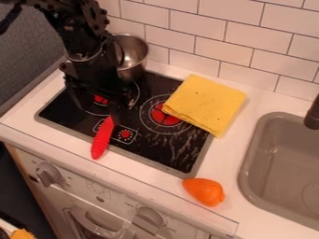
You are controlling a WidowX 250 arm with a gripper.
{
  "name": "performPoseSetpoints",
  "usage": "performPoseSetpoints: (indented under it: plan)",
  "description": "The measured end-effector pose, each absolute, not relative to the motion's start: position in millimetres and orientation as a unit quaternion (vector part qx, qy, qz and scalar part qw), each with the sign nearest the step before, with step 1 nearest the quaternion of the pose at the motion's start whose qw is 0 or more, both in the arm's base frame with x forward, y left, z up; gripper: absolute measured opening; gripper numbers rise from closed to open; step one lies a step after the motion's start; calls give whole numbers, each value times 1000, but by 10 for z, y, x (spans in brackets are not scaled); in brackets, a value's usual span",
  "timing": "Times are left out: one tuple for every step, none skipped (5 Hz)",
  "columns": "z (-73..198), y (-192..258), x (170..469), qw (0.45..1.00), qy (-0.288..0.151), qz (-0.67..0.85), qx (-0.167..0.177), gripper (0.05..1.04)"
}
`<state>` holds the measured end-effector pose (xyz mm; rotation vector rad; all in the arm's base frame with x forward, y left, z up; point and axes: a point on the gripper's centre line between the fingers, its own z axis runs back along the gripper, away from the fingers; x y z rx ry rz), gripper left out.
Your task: Move the silver basket to the right side of the sink
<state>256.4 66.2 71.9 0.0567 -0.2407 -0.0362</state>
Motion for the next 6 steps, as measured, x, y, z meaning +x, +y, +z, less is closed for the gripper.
performPoseSetpoints:
  plan:
    - [665,652,2544,994,-108,-16,24,1001]
    - [905,579,2827,991,-131,-18,24,1001]
    - [1180,484,3201,988,-151,-20,18,1001]
    - [1374,454,3621,989,-143,-10,23,1001]
    - [1203,518,3990,994,-102,-8,49,1001]
    - [928,636,4177,995,-64,3,77,1001]
